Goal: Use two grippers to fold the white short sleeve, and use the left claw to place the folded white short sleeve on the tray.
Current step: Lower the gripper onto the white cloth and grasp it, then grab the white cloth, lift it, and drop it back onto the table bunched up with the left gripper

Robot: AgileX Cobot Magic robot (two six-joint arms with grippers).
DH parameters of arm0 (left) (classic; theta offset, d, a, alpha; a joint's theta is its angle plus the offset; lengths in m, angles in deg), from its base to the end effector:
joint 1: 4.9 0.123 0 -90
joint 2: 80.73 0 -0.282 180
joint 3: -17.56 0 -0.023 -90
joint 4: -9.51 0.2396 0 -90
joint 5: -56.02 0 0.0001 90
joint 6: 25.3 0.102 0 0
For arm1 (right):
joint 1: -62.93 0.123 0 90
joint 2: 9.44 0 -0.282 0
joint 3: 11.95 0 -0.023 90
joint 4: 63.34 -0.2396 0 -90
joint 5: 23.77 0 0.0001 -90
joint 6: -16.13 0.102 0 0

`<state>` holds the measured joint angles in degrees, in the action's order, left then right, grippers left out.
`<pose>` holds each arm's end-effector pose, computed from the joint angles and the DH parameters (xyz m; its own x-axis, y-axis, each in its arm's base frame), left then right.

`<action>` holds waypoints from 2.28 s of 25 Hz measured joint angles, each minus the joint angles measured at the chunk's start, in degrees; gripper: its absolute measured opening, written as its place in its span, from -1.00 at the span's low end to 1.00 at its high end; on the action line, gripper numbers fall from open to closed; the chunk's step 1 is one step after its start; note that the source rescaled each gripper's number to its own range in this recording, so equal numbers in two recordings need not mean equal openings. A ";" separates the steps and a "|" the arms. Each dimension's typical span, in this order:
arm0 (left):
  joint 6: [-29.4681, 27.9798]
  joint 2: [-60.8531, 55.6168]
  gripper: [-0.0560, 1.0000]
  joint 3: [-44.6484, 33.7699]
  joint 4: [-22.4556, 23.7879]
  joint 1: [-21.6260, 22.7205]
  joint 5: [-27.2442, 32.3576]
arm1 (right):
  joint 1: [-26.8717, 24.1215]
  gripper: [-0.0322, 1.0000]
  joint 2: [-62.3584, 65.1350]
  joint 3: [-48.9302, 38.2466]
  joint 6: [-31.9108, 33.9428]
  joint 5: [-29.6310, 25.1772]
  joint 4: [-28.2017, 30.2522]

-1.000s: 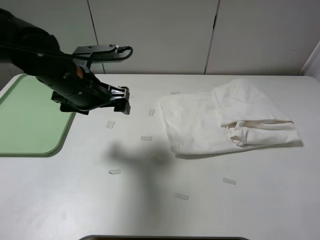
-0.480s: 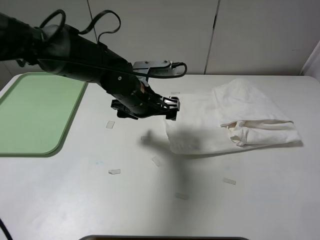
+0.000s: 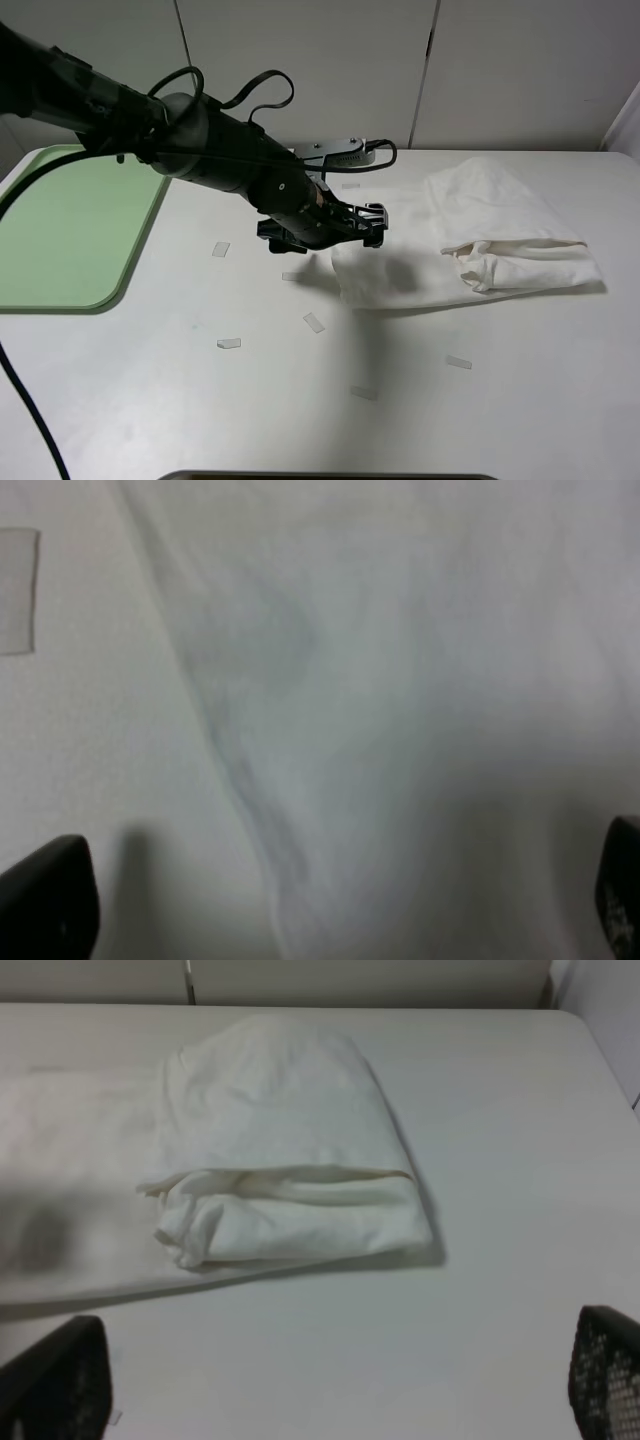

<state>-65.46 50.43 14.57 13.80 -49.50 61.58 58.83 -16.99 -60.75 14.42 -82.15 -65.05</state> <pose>0.3134 -0.3080 0.1071 -0.8496 0.0145 -0.5273 0.2478 0.8934 -0.3747 -0.0001 0.0026 0.2692 -0.4177 0.0157 -0.9084 0.0425 0.9991 -0.0023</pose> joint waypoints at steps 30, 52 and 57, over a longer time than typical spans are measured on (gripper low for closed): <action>-8.74 6.01 0.83 0.76 0.52 -3.12 -16.68 | 0.00 1.00 0.00 0.00 0.00 0.07 0.00; -7.92 4.99 -0.82 0.47 0.80 -3.12 -10.83 | 0.00 1.00 0.00 0.00 0.00 0.01 0.00; -3.51 0.28 -0.82 0.47 4.54 -2.67 0.16 | 0.00 1.00 0.00 0.00 0.00 0.01 0.06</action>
<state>-68.97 50.71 15.04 18.34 -52.17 61.74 58.83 -16.99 -60.75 14.42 -82.14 -64.99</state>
